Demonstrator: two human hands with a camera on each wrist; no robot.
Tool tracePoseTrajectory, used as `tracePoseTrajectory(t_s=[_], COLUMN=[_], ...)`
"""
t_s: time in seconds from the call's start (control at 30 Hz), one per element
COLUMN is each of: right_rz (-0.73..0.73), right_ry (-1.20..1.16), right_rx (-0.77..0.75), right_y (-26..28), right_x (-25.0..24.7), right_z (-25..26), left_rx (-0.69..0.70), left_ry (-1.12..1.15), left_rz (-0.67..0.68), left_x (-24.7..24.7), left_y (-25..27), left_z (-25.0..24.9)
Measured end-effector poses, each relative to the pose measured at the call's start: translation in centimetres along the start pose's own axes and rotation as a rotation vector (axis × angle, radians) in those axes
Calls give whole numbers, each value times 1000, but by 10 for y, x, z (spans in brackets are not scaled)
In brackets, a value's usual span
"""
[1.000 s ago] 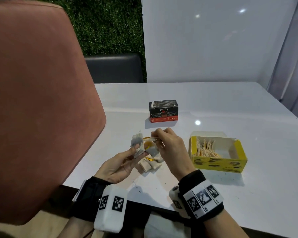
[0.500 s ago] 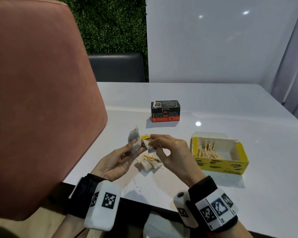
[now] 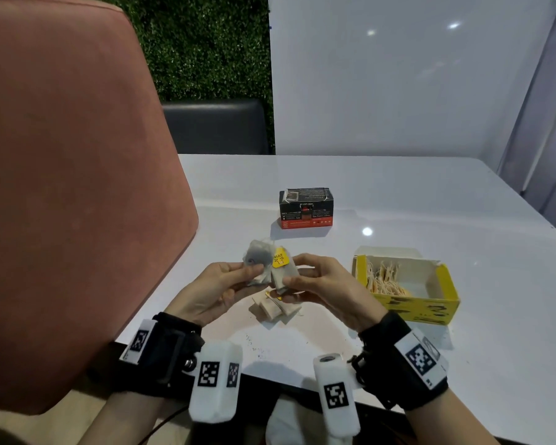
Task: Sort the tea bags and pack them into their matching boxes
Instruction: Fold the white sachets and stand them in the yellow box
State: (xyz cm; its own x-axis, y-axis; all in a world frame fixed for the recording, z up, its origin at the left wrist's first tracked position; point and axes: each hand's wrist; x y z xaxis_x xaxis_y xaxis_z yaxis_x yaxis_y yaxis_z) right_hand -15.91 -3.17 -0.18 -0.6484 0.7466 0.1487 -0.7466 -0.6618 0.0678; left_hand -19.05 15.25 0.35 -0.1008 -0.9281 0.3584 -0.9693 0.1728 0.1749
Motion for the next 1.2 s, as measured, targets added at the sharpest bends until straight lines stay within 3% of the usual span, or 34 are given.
tracePoseTrajectory(t_s=[0.23, 0.43, 0.73, 0.87, 1.2], right_rz=[16, -191, -233, -288, -199], right_ry=[65, 33, -80, -87, -109], right_rx=[-25, -81, -153, -167, -140], right_y=[-4, -4, -7, -6, 2], right_x=[0, -9, 1, -5, -18], right_z=[-8, -17, -17, -20, -12], left_rx=[-16, 49, 66, 77, 90], left_ry=[-265, -238, -495, -362, -331], left_rz=[32, -29, -44, 29, -107], left_x=[1, 1, 15, 15, 4], left_y=[-1, -4, -10, -7, -9], left_z=[-10, -7, 18, 20, 19])
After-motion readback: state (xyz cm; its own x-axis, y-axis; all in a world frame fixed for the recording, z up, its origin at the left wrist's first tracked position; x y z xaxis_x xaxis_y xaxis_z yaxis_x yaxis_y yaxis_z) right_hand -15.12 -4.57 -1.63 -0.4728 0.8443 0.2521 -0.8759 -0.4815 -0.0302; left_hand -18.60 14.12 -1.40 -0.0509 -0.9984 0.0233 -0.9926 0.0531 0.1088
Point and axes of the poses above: each hand's wrist, its own y-axis away from the middle knuckle, its own x-axis out of the palm, z = x × y, and after that the axes turned 9 degrees about z, right-handed
